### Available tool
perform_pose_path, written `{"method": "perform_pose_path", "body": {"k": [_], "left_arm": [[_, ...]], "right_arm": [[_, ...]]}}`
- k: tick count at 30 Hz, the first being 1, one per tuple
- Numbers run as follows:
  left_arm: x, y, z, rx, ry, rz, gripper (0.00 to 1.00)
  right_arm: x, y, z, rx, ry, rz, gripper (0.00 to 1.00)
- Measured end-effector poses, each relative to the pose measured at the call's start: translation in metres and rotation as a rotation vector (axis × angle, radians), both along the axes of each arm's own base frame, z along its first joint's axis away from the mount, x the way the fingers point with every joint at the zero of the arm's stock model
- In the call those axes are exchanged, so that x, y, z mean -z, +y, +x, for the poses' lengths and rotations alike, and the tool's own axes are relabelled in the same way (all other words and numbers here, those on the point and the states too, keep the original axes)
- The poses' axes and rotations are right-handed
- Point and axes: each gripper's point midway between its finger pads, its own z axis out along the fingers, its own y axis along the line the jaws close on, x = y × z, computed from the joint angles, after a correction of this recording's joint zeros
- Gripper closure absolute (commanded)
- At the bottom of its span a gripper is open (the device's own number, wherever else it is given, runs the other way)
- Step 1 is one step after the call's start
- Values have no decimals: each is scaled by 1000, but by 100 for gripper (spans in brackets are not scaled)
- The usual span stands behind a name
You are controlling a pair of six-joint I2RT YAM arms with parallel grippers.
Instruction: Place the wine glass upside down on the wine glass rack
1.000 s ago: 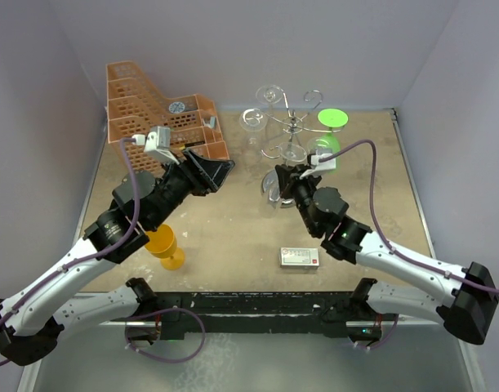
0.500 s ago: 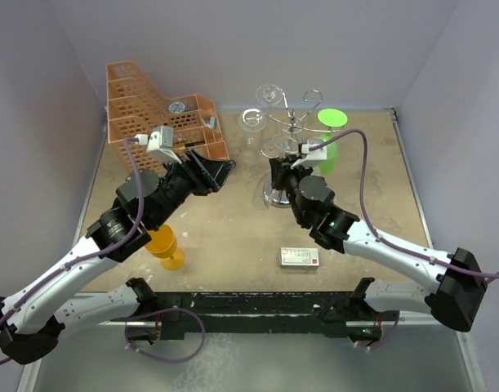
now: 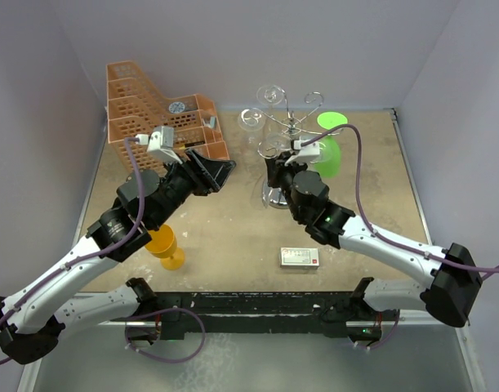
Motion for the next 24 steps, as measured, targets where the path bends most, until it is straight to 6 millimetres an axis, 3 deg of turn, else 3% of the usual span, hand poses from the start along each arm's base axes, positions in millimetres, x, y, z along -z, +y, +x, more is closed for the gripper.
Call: {"method": "perform_pose_path", "body": {"k": [24], "left_arm": [[3,-2,-3,18,10,10,46]], "right_arm": [[4,14,1,-195,-14,-114,100]]}}
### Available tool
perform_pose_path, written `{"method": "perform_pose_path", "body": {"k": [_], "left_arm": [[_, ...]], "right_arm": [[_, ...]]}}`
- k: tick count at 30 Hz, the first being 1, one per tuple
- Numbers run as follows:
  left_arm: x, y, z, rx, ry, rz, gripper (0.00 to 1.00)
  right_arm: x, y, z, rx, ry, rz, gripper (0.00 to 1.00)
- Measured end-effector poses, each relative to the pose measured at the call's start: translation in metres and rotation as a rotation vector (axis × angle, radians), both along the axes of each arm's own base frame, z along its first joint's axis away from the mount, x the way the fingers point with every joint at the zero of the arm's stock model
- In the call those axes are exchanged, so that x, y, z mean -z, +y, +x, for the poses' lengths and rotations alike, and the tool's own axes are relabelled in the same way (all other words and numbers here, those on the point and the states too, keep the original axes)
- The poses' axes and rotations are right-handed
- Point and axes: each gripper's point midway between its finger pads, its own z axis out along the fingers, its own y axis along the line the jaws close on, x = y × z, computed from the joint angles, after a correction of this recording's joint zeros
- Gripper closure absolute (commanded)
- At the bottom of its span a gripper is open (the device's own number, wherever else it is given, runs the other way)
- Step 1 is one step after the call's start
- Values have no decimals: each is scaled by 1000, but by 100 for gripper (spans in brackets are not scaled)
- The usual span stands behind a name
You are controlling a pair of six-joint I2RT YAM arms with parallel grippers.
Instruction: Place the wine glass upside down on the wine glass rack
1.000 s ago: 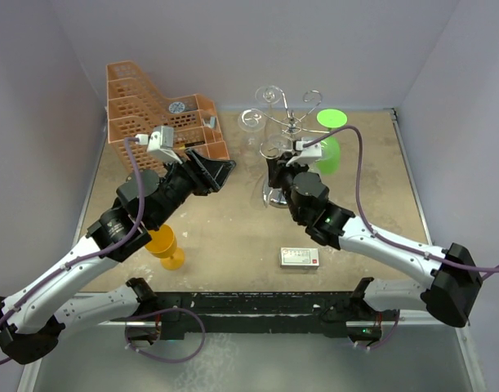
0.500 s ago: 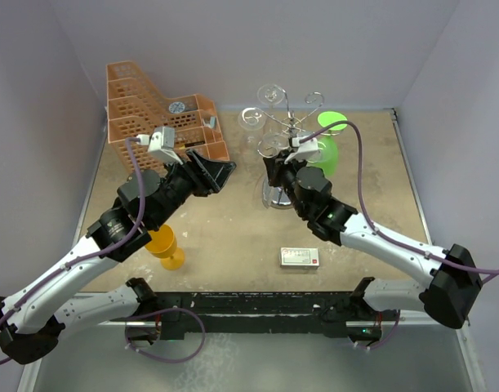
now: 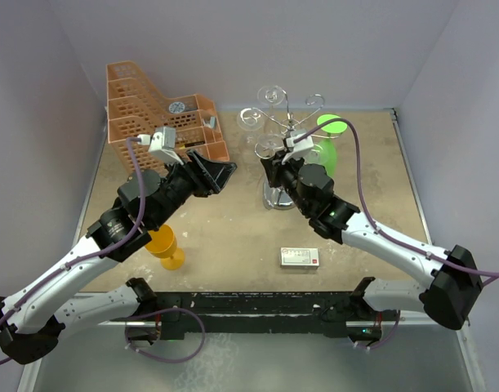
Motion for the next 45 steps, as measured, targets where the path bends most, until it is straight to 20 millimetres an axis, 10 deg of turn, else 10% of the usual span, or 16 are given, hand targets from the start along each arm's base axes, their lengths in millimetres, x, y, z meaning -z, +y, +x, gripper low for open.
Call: {"method": "perform_pose_path", "body": {"k": [45], "left_arm": [[17,-13,8,18,39,43,46]], "right_arm": [[-7,26,-21,-280,-160,-31,99]]}}
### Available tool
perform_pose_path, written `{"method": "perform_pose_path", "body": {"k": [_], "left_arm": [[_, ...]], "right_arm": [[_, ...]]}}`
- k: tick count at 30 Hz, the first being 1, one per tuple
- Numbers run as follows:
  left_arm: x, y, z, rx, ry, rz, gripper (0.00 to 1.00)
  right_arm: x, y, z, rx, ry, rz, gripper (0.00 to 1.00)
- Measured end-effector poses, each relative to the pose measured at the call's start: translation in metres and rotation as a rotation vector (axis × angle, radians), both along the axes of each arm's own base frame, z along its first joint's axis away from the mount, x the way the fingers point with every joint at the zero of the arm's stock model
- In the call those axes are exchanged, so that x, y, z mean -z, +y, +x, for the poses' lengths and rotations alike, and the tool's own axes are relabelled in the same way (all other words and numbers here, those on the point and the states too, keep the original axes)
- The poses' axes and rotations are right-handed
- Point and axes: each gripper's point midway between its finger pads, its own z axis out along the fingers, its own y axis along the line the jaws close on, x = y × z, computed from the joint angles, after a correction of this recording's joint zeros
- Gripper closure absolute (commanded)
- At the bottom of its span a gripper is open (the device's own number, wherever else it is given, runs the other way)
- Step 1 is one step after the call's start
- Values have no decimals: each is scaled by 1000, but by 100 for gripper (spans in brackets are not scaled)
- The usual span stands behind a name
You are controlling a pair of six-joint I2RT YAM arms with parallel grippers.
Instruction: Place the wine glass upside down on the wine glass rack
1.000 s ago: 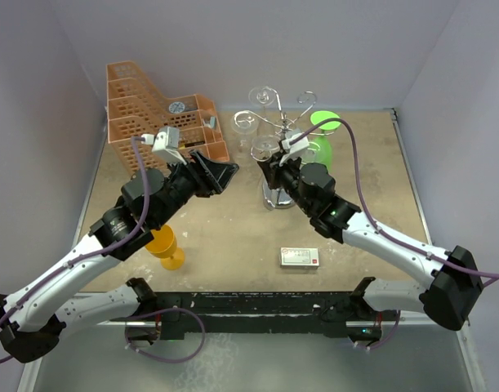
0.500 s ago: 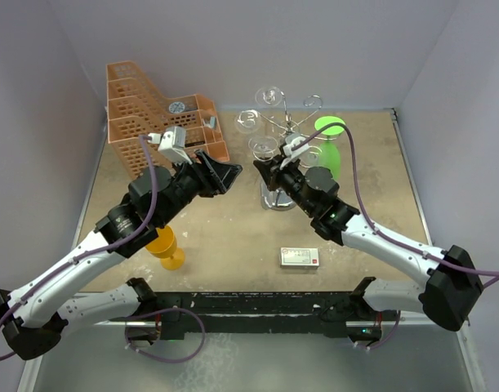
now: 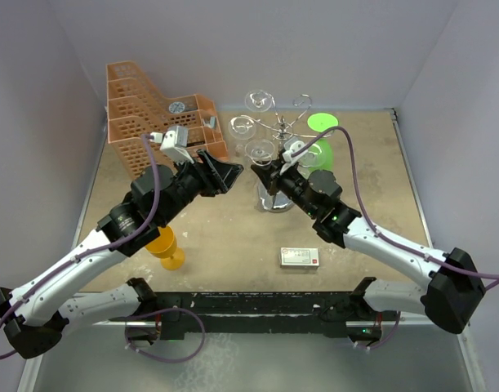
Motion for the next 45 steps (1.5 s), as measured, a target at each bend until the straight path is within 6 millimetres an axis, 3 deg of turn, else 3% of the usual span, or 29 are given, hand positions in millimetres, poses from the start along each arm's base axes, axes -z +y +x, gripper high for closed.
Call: {"method": "perform_pose_path", "body": {"k": [30,45], "left_arm": [[-7,11,-2,-31,-13,-11,46],[-10,15,-2,-49,-20,-17,46]], "right_arm": [[-3,2,-6,-52,-113,-45,99],[-3,16,-23,-175,-134,-28,98]]}}
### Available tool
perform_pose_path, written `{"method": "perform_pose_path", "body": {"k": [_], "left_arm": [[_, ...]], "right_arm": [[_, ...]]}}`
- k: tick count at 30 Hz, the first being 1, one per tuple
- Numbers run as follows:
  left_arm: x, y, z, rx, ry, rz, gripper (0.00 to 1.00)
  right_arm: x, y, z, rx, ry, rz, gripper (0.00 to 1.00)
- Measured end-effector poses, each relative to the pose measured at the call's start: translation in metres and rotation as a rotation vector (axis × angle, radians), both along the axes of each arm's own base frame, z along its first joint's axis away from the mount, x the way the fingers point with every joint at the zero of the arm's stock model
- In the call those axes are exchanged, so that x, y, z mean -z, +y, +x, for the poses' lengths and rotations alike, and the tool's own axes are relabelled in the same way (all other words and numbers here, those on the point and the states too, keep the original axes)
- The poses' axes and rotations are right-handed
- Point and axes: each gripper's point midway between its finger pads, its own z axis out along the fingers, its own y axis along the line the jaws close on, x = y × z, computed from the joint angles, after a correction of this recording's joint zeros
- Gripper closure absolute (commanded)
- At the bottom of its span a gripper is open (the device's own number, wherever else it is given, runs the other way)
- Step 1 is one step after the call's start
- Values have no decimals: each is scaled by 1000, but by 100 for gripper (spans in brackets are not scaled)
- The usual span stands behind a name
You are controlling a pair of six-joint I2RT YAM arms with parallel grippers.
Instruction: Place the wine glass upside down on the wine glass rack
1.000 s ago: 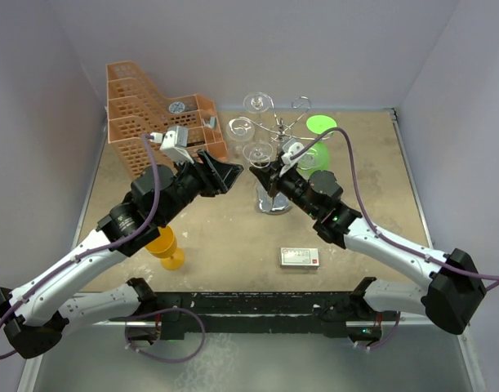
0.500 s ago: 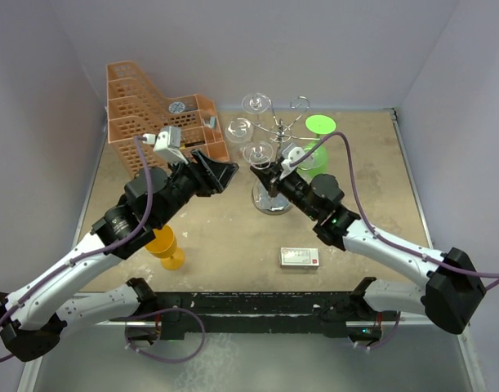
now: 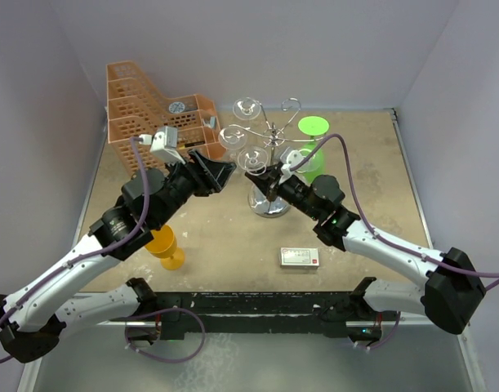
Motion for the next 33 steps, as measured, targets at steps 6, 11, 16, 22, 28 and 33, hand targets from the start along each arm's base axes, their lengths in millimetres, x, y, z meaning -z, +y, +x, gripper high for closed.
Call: {"method": "perform_pose_path", "body": {"k": [6,11,16,22,28,33], "left_arm": [[-3,3,-1,-8,-6,-5,46],[-2,4,-1,-12,-5,-4,46],[-2,5,-1,-15,-4,-3,46],[0,3,1,-15,0,2,46],[3,2,2,-15,6,9,46],[3,1,2,-15,7,10,46]], "right_arm": [[1,5,-7,-45,-2,-4,97],[2,2,-4,-25,4,-1,96],[0,0,-1,6,48,43,96],[0,0,-6,-8,108,100,95],[-1,1,-11,-29,129,113,92],[0,6,-19,-81,130,105,91]]}}
